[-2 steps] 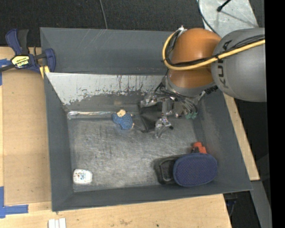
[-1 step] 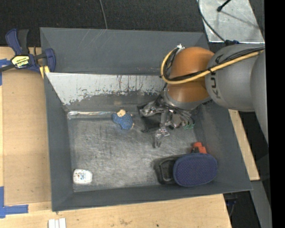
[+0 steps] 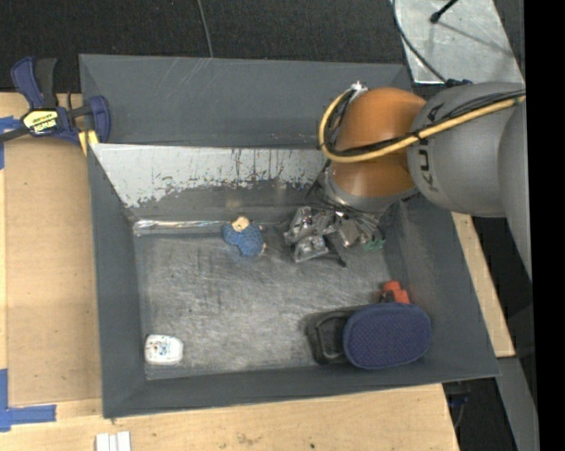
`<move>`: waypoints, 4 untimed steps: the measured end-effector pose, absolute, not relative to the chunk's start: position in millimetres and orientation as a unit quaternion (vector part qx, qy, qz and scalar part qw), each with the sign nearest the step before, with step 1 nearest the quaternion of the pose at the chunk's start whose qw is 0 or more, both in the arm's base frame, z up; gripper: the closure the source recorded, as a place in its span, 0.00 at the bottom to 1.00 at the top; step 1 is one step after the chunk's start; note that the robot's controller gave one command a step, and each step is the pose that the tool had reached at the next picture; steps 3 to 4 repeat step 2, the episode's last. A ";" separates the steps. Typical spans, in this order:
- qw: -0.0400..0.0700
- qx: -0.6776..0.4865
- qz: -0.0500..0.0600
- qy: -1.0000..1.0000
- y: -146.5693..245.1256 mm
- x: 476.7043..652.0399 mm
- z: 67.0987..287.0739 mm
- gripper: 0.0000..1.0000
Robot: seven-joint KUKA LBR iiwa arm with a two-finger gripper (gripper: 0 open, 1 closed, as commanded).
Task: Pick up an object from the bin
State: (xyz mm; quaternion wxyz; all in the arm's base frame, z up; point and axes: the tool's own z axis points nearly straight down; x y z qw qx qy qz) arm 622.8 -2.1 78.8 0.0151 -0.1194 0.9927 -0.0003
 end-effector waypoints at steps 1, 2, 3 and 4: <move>0.006 -0.122 -0.001 0.992 -0.8 625.4 150.6 1.00; 0.007 -0.098 -0.001 0.995 -8.3 617.3 229.2 1.00; 0.007 -0.098 -0.001 0.995 -8.3 617.3 229.2 1.00; 0.007 -0.098 -0.001 0.995 -8.3 617.3 229.2 1.00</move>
Offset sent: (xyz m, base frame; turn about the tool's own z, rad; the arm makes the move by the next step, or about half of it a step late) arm -0.0008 0.0020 0.0657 -0.0085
